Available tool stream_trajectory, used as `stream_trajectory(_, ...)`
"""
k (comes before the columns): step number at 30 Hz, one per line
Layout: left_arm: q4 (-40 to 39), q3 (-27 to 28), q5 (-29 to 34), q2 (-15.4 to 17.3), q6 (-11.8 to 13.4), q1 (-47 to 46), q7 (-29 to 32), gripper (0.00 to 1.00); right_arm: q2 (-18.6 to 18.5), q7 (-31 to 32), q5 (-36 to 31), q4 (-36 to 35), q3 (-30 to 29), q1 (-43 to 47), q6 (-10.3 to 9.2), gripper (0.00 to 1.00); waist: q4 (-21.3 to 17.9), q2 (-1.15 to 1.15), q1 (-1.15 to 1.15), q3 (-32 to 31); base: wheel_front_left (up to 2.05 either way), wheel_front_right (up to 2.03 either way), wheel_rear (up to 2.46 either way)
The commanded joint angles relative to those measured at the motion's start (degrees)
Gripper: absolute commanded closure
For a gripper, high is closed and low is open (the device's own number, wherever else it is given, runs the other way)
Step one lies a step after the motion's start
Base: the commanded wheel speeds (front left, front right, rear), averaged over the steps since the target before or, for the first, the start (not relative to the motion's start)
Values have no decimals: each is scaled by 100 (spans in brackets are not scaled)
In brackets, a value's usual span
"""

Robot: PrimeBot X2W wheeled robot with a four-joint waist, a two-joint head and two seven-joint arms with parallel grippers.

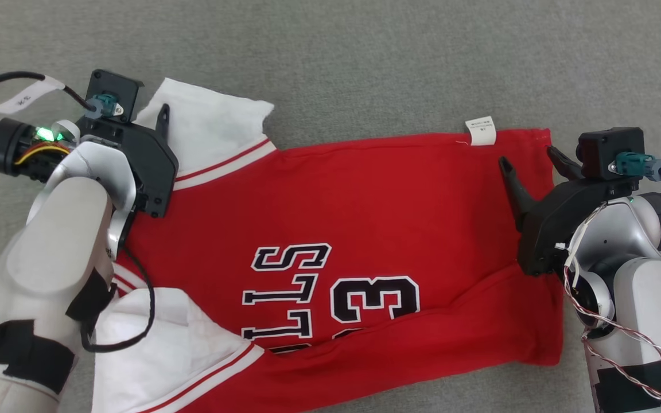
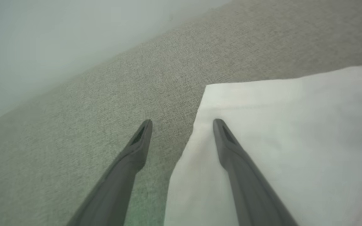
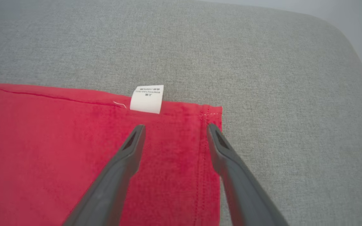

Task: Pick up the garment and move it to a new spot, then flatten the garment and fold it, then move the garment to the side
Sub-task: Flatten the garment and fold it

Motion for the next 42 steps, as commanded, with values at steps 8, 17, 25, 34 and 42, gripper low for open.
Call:
stream_trajectory(8,539,-128,-19,-123,4,-96,298,0,5,-43,3,45,53,-11,7,0,-199,-1,-2,33,0,0,0)
stream_trajectory(17,793,-182,-339,-154,-430,-144,855,0,-48,-9,88,34,133,-79,7,0,-320,-1,-2,-32,0,0,0)
stream_trajectory(25,1022,59,-676,5,-392,-330,1277,0,-1,-14,146,14,312,-134,7,0,-535,-1,-2,117,0,0,0)
stream_trajectory(34,1005,66,-808,-5,-410,-364,1507,100,-43,-27,95,-80,195,-208,7,0,-446,-1,-2,261,0,0,0)
stream_trajectory(42,525,419,-1207,109,-468,-451,1124,100,-158,321,-305,-226,296,-412,7,0,-298,-1,-2,251,0,0,0)
